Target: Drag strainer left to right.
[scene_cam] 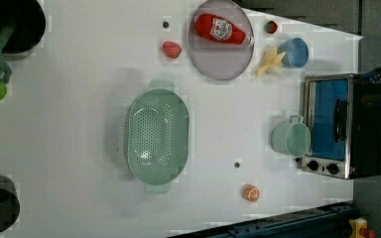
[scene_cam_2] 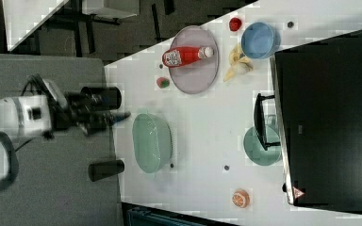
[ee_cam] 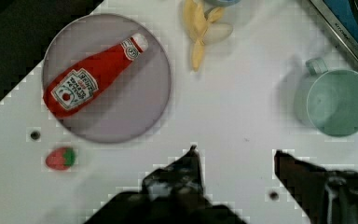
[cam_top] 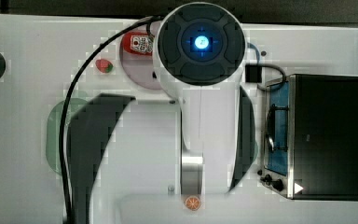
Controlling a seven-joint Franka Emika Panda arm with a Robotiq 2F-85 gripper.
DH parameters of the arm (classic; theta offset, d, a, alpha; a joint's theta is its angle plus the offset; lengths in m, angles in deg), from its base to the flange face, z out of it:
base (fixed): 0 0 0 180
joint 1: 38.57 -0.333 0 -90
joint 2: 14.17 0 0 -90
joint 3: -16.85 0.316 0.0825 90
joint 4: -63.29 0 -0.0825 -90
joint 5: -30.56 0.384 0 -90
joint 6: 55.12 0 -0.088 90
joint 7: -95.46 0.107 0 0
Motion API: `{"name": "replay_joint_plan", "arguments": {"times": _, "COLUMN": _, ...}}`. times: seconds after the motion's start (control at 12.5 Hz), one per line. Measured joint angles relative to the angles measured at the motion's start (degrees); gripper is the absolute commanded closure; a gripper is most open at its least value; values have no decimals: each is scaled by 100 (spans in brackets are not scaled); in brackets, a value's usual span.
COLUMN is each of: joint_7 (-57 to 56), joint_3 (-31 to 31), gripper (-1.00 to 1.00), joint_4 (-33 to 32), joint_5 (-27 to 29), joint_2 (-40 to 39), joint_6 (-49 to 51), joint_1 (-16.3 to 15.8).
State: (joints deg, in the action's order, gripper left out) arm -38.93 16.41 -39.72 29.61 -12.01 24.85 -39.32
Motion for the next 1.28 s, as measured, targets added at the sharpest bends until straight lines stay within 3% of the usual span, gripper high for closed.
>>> {"name": "replay_joint_plan", "arguments": {"times": 0.24, "joint_7": 548, "joint_3": -11, "gripper": -99, "joint_4": -1673, "joint_5": 46, "joint_2": 1998, "joint_6": 1202, "joint_1": -4}}
{"name": "replay_joint_plan", "arguments": {"times": 0.4, "joint_7": 721, "joint_3": -23, "gripper": -100, "joint_4": -1930, "joint_5": -34, "joint_2": 3052, "joint_6": 1439, "joint_1": -61}}
{"name": "replay_joint_plan", "arguments": {"times": 0.56, "joint_7": 794, "joint_3": 21, "gripper": -100, "joint_4": -1740, "joint_5": -59, "joint_2": 3550, "joint_6": 1121, "joint_1": -76}}
{"name": "replay_joint_plan", "arguments": {"times": 0.88, "joint_7": 803, "joint_3": 818, "gripper": -100, "joint_4": -1528, "joint_5": -104, "joint_2": 3030, "joint_6": 375, "joint_1": -68}}
{"name": "replay_joint_plan", "arguments": {"times": 1.28, "joint_7": 1713, "joint_3": 2262, "gripper": -100, "joint_4": -1807, "joint_5": 55, "joint_2": 1007, "joint_6": -880, "joint_1": -241}}
